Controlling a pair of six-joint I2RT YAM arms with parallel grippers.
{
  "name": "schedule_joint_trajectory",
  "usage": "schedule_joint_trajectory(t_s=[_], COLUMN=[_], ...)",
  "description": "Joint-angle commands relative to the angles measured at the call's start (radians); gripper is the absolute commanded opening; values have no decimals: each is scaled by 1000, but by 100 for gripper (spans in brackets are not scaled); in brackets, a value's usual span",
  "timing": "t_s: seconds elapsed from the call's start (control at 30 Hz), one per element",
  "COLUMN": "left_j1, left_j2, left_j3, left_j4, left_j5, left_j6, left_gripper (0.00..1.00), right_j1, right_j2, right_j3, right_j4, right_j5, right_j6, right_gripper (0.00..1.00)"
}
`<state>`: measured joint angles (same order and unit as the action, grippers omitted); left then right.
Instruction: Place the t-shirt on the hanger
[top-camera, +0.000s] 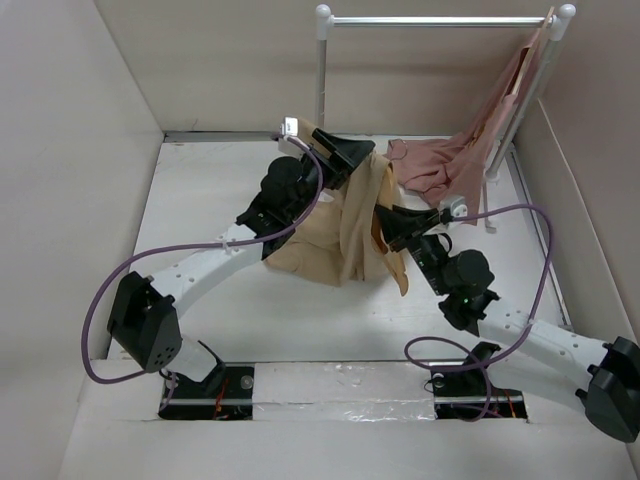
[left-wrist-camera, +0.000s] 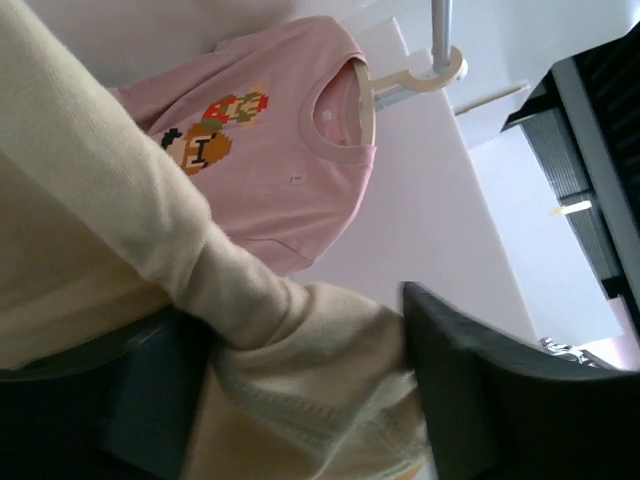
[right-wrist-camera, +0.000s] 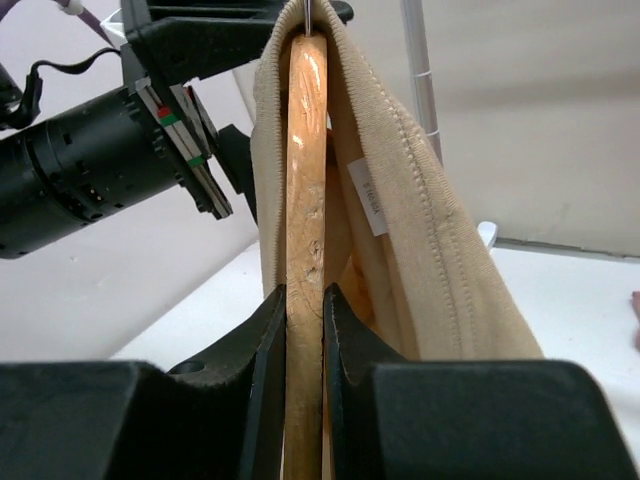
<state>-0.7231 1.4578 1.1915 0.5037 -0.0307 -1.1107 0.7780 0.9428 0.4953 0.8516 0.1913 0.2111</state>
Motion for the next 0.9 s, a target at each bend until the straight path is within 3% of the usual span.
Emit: schedule_joint_trajectory(t_s=[0.0,0.07,0.1,0.3,0.37,0.4,0.47,0.5,0.57,0.67,0.87], left_j1=[13,27,27,37,47,47,56,56,56,65,97], left_j2=[1,19,21,27,32,36,58,64,76,88,101], left_j3=[-17,-9,-13,-23,-33,-32,-26,-27,-27,-24,-75], left_j4=[67,67,68,65,76,75,72,75,72,58,131], left_j5=[56,98,103,121,127,136,184,193,213,238,287], left_j6=[-41,-43,-44,-25,-23,-21,-23,-24,-24,-17,-60], left_gripper=[61,50,38,16,17,30,45,59,66,64,35], right_j1=[36,37,37,46,46,46,46,55,67,76,95], right_j2=[-15,-15,-6,36,68,77,103,111,120,131,146], right_j3=[32,40,48,92,109,117,130,135,141,155,154], right_j4=[106,96,96,38,15,4,-6,-11,-20,-43,-42], right_j5=[39,39,34,1,-9,-13,-36,-39,-12,-9,13], right_j6=[-117,-142,-163,-199,-234,-240,-245,-254,-265,-282,-296], right_gripper=[0,0,0,0,0,0,0,0,0,0,0])
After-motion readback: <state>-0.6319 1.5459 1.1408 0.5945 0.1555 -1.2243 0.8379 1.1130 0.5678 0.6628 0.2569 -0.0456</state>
